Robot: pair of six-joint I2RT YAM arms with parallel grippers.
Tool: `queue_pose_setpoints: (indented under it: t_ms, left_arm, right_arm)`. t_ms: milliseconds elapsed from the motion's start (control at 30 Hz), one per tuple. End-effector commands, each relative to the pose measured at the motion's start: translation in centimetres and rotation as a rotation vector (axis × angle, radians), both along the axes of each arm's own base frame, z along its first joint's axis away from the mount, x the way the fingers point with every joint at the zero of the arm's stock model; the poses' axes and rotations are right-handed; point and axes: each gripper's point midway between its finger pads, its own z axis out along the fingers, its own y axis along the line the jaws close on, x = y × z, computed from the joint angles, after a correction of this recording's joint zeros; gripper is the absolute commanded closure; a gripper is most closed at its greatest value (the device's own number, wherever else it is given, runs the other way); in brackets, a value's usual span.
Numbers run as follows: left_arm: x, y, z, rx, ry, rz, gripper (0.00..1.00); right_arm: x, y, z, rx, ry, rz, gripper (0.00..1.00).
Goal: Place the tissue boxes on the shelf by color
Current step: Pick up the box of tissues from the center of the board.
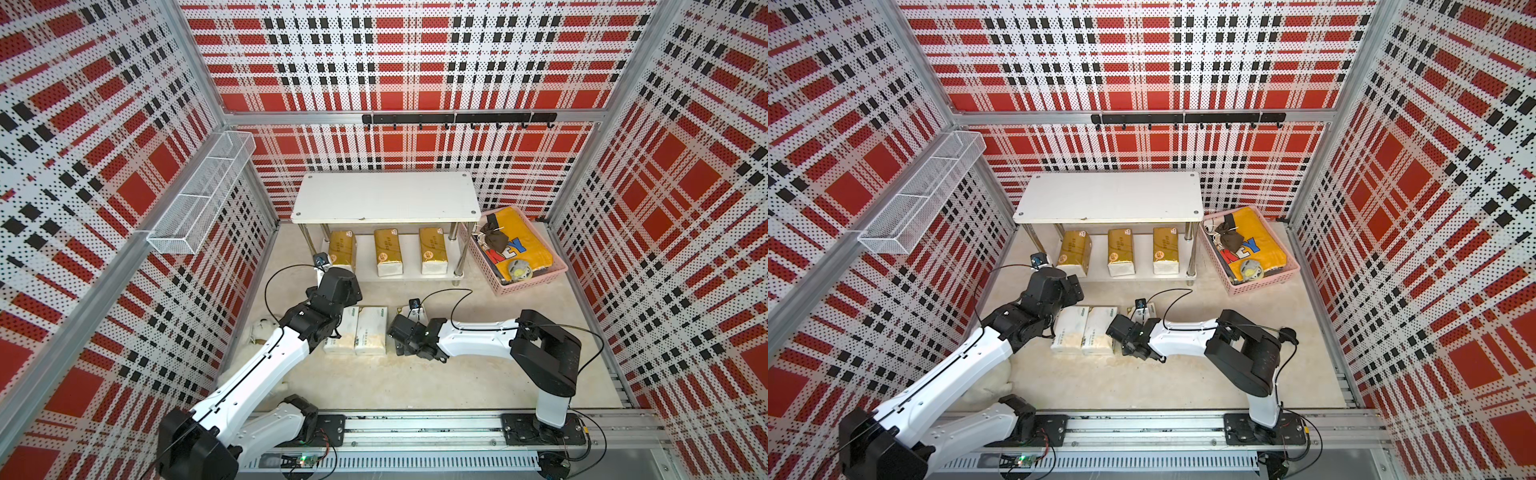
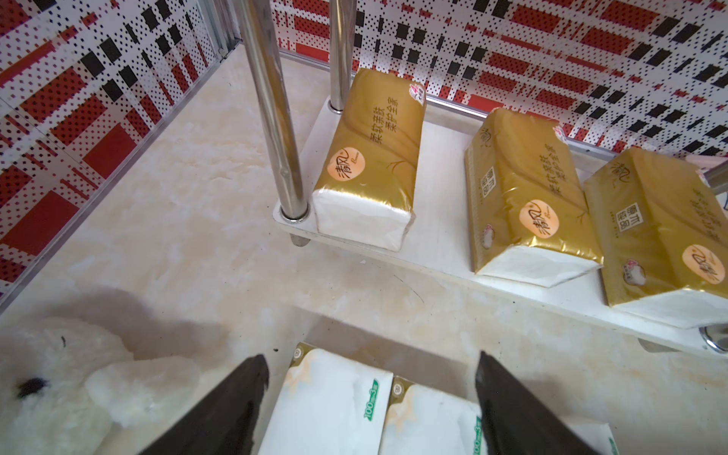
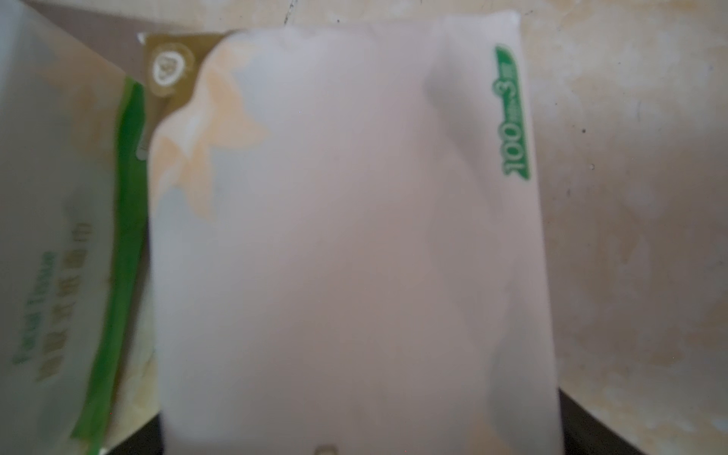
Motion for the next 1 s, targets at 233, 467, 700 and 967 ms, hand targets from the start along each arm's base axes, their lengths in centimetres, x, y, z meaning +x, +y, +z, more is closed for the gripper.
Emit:
queue_pose_setpoints:
  t_ms: [233, 467, 700, 967]
  left_arm:
    - [0.6, -1.5, 1.4, -0.008, -0.031, -0.033, 0.13]
    - [0.7, -1.9, 1.2, -0.006, -0.028, -0.037, 0.13]
    - [0.7, -1.9, 1.6, -0.011, -0.039, -0.031, 0.13]
    - [0.4, -1.8, 1.5, -0.008, -0.036, -0.028, 0.13]
  right_arm:
    - [-0.3, -0.8, 0.9, -0.028, -0.051, 0.029, 0.0]
    - [-1.2, -1.1, 1.2, -0.053, -0.071, 0.034, 0.0]
    - [-1.6, -1.0, 1.7, -0.036, -0.087, 0.037, 0.0]
    - [-1.7, -0.7, 1.1, -0.034, -0.078, 0.051, 0.01]
